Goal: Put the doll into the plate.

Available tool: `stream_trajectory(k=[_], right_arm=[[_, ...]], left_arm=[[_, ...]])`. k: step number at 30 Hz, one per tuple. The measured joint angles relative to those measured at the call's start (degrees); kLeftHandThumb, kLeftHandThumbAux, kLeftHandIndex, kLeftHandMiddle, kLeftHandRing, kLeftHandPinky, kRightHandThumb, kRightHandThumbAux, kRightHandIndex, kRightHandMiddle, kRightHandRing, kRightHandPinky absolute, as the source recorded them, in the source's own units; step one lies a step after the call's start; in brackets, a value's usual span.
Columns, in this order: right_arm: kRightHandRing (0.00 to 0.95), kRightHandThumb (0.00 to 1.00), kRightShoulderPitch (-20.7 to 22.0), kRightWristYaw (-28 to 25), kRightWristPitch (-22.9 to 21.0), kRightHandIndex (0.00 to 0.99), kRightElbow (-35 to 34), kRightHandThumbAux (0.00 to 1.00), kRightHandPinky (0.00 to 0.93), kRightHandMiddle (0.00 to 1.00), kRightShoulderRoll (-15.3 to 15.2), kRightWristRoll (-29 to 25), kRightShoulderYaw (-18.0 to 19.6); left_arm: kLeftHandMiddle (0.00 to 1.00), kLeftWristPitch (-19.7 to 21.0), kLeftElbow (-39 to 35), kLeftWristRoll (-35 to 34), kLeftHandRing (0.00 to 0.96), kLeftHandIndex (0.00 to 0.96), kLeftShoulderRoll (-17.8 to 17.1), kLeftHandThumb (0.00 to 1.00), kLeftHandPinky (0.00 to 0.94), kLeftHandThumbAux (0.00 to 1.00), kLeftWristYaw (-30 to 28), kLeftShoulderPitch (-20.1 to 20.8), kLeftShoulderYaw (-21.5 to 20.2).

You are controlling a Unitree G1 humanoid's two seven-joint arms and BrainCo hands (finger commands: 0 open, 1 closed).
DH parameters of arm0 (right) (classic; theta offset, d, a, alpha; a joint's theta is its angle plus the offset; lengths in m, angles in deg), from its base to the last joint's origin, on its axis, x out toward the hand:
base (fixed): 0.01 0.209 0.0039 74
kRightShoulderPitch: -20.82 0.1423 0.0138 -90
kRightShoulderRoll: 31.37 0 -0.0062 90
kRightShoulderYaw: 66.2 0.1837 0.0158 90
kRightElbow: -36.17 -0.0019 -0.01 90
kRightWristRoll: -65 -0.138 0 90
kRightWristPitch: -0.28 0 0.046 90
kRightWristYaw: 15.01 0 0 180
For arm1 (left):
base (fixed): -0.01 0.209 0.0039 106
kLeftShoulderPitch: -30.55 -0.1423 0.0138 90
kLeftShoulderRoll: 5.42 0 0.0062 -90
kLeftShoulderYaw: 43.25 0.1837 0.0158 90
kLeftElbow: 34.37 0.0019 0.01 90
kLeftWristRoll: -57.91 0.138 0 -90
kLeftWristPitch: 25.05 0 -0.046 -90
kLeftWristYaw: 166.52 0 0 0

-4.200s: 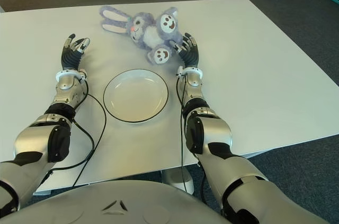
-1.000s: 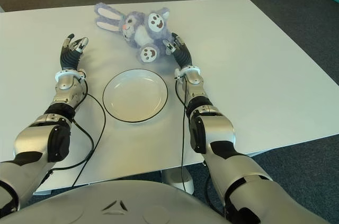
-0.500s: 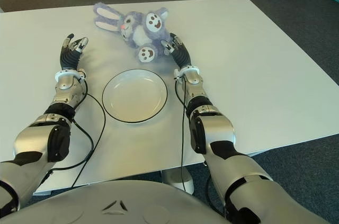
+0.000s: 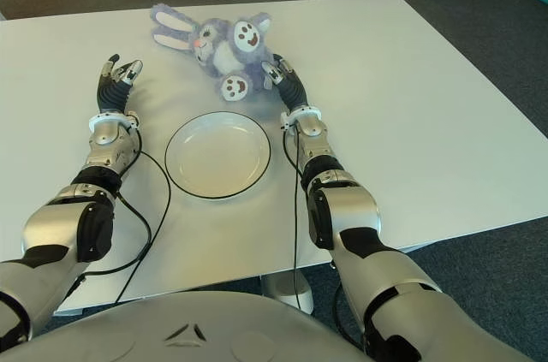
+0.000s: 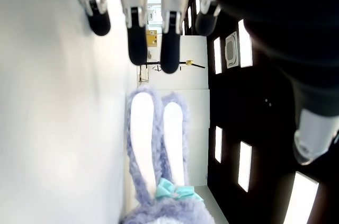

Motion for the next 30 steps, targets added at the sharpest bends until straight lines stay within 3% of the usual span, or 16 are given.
stream_trajectory(k=[15,30], right_arm=[[0.000,0.227,0.04,3.47,0.35,0.000,0.11,0.354,0.011,0.000,0.12,1.89,-1.76],[0.000,0.198,0.06,4.79,0.73,0.000,0.22,0.361,0.000,0.000,0.22,2.94,-2.14]], left_arm=[[0.237,-0.14,-0.16,-0.08,0.181,0.090,0.08,0.000,0.053,0.543,0.00,-0.08,-0.07],[0.231,-0.15,-0.27,-0.05,0.173,0.087,0.09,0.000,0.024,0.541,0.00,-0.14,-0.01]])
